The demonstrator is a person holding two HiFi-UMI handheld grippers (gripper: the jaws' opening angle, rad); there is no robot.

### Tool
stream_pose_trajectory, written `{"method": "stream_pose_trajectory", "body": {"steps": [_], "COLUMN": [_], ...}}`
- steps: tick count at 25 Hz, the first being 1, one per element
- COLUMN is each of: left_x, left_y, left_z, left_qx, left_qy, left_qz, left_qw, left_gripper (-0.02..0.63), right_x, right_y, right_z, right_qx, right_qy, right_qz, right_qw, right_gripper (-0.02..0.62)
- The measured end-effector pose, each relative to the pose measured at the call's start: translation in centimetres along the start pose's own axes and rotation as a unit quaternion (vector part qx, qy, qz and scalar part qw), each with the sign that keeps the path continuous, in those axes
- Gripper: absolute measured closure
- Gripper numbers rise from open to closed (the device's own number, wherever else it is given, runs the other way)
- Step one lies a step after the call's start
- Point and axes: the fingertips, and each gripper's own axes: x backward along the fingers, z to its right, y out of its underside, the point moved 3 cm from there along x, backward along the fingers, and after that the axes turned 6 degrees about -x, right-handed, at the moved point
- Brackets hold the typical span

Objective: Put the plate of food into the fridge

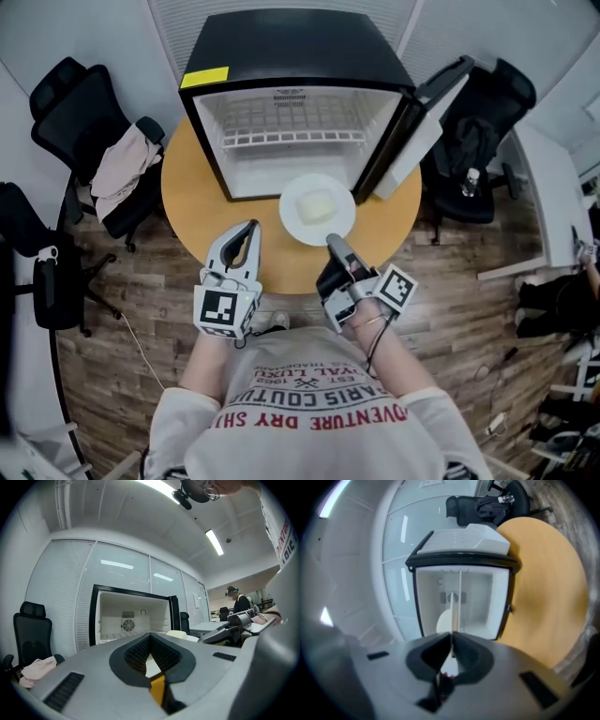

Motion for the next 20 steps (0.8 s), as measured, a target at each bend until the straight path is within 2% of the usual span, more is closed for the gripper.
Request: {"method": "stream_pose_trajectory", "body": {"steps": [6,11,20], "left_x": [-3.7,-5.8,-8.4], "left_y": [0.7,0.8,1.8], "left_z": [-4.1,-5.9,-7.5], "left_qx": [-0.008,-0.011,0.002], "left_qy": [0.016,0.028,0.009], "left_qz": [0.006,0.004,-0.008], "left_qw": [0.9998,0.9995,0.9999], "left_gripper": [0.572,0.572,0.572], "right_x": [-5.5,-8.8,-12.7], "right_y": [-1.2,-2.2,-4.1], "right_z": [-0.2,-0.5,-0.7], "right_qx": [-0.002,-0.002,-0.008], "right_qy": [-0.006,-0.01,-0.001], "right_qz": [0.019,0.028,0.011], "right_qw": [1.0,1.0,1.0], "right_gripper": [0.557,0.557,0.555]}}
